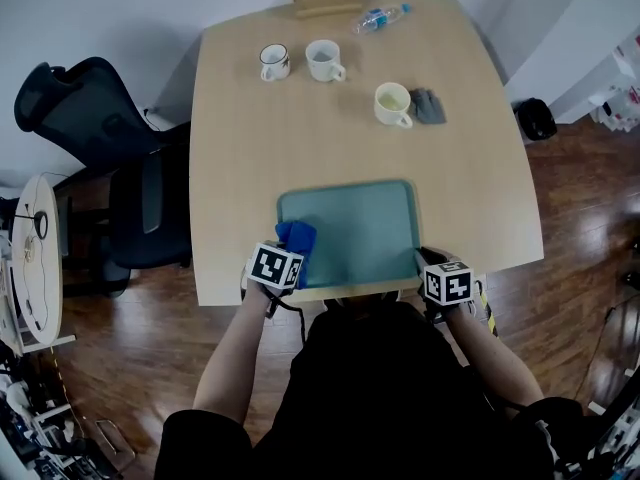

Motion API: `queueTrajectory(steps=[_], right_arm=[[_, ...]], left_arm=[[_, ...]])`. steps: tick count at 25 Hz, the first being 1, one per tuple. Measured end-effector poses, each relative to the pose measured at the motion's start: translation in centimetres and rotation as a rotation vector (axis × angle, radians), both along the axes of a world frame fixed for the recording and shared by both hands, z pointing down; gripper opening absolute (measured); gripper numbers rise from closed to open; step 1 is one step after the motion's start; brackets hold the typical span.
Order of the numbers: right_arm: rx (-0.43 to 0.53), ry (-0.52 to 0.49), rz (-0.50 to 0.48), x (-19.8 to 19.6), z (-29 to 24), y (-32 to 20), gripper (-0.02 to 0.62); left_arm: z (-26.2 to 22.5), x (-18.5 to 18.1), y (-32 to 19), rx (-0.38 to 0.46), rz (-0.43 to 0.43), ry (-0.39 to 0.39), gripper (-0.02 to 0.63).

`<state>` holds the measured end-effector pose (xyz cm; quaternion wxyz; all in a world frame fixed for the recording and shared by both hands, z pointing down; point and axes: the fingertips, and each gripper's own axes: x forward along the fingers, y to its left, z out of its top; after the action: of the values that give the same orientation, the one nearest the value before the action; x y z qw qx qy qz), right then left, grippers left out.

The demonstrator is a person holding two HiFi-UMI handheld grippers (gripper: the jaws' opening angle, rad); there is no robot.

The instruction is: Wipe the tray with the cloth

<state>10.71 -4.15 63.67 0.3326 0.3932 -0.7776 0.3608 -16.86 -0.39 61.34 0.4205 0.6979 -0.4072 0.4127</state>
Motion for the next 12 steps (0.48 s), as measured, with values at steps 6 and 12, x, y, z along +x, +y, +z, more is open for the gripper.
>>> queueTrajectory(steps=[6,12], right_arm=[[0.004,0.004,0.005,-0.34,0.06,-0.13,0.035],[0.021,-0.004,0.011,-0.22,-0.09,-0.08,0.035]], left_arm=[[0.44,0.35,-0.2,0.045,0.026,-0.091,0.143],[0.25,0.44,-0.22,0.07,0.01,-0.163,0.143]])
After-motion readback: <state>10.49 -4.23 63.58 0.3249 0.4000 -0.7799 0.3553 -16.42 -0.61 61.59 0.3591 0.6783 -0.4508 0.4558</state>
